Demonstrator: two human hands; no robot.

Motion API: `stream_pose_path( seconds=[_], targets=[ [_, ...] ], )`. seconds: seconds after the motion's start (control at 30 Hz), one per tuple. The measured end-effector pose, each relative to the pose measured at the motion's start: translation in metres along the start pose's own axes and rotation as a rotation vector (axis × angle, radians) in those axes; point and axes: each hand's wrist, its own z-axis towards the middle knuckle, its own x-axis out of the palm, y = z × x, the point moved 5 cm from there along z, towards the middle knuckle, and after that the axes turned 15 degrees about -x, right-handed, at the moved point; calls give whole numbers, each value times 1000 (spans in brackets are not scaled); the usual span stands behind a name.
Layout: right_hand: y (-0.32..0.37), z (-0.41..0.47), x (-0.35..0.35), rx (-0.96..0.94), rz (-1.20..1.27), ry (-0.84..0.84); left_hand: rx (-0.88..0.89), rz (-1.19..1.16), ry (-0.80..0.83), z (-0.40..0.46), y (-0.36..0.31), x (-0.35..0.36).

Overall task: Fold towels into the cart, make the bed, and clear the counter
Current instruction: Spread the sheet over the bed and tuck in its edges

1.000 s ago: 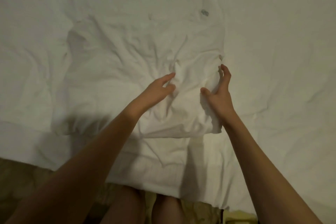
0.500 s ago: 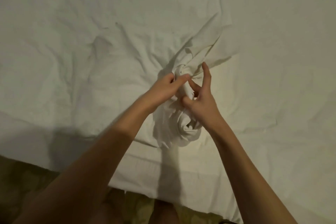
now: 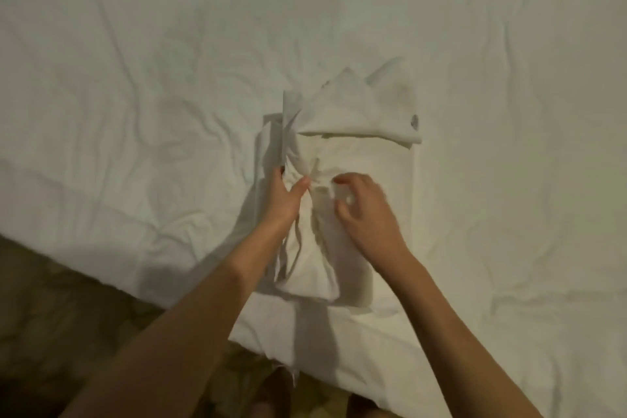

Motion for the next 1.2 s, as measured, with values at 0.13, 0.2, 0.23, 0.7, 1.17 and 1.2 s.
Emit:
stream_pose_path(
  seconds=[0.13, 0.2, 0.23, 0.7, 1.17, 1.2],
  targets=[
    [-20, 10, -3, -117, -252, 33, 5, -17, -6, 17, 13, -7],
    [-30, 23, 6, -146, -373, 174, -1, 23, -5, 26, 17, -6],
    [-34, 32, 7, -158, -404, 207, -19, 45, -23, 30, 18, -7],
    [-27, 150, -18, -412, -362, 372, 219, 230, -175, 60, -97, 4],
    [-74, 143, -13, -284, -531, 378, 309, 471, -621, 79, -117, -15],
    [-79, 140, -8, -255, -544, 379, 366, 501, -618, 70, -113, -7]
  ],
)
